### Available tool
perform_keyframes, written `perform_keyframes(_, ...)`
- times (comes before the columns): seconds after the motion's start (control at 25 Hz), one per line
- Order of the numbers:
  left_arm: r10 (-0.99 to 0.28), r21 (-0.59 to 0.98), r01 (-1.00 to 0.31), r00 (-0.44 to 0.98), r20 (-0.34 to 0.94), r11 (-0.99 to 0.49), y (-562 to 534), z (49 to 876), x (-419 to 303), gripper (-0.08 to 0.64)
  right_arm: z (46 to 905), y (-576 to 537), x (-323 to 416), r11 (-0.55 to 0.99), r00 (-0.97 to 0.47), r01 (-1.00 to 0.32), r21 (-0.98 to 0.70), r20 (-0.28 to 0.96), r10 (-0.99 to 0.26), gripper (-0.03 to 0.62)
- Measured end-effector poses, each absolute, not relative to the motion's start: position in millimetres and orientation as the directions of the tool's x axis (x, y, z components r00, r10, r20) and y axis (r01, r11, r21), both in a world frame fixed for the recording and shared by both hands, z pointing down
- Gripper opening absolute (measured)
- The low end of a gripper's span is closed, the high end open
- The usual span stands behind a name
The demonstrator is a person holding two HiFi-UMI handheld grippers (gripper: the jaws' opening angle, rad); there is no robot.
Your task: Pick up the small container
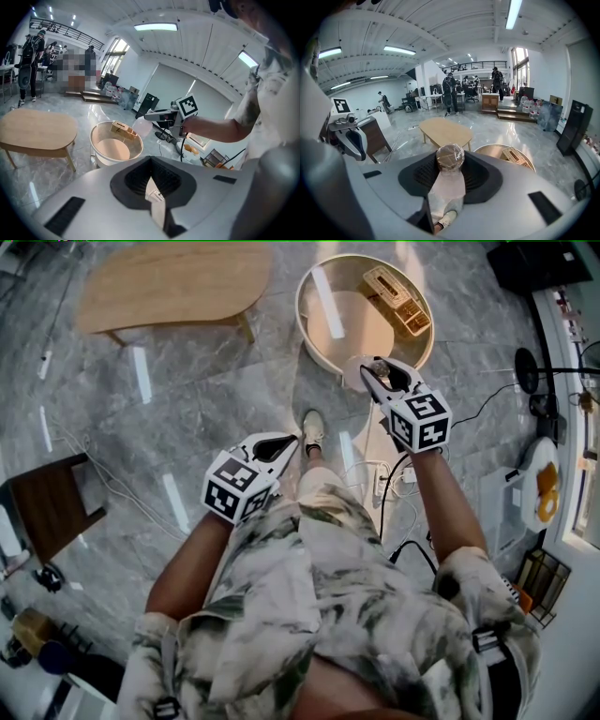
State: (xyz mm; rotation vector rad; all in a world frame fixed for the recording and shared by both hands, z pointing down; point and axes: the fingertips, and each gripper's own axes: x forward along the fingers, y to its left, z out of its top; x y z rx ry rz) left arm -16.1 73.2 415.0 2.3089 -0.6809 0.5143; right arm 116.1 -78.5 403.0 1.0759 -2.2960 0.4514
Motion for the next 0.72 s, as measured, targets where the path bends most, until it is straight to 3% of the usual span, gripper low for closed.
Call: perform_keyframes(0.72,-0.315,0.482,-0.596,0.778,0.543,-0.642,54,418,-8,0.022,411,-94,127,0.623,-0.522,-0.779,-0.064,0.617,-0.589,0.153)
